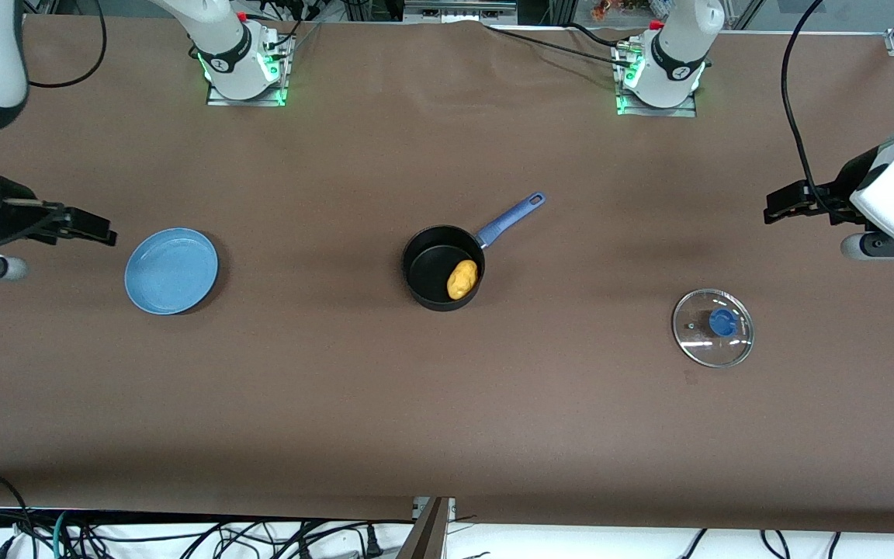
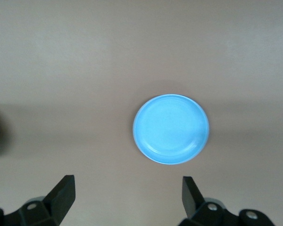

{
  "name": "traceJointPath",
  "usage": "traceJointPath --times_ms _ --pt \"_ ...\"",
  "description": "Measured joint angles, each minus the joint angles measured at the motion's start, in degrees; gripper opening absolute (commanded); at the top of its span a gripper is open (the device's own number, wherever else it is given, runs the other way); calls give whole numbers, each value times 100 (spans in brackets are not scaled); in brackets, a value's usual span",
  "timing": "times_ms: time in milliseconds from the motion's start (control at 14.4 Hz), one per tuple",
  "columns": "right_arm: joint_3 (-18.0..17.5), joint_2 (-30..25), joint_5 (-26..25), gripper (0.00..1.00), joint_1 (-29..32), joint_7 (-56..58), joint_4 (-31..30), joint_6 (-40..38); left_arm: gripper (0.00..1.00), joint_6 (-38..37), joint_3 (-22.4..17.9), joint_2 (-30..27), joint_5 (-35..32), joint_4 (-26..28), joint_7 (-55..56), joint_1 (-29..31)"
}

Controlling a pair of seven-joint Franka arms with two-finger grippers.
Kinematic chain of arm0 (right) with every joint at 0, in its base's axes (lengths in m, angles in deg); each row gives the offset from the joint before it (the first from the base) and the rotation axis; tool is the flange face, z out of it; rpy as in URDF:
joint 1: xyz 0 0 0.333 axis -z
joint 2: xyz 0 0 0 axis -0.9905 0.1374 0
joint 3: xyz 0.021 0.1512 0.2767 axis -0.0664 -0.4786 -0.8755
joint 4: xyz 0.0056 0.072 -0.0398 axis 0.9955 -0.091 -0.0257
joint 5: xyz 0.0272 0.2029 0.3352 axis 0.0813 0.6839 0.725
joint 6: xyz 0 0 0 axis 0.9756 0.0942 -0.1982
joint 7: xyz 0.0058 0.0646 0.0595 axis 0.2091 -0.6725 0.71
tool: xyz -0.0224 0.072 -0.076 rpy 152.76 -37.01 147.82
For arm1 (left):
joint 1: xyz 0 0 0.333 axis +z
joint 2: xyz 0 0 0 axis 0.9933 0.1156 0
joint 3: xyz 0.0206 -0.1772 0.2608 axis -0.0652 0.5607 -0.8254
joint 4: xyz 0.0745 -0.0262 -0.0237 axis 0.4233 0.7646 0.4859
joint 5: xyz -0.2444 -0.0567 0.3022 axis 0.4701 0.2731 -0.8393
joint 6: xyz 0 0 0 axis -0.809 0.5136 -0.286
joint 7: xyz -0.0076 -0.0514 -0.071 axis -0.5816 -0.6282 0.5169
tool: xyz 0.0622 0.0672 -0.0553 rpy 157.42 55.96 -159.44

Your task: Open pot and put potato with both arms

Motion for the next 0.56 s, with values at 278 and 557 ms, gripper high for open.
traceJointPath --times_ms 278,557 --pt "-1543 -513 -203 100 1163 -2 -464 -22 100 0 0 0 0 0 15 0" --pt "-1833 -765 -257 100 1236 -194 -602 -21 100 0 0 0 0 0 18 0"
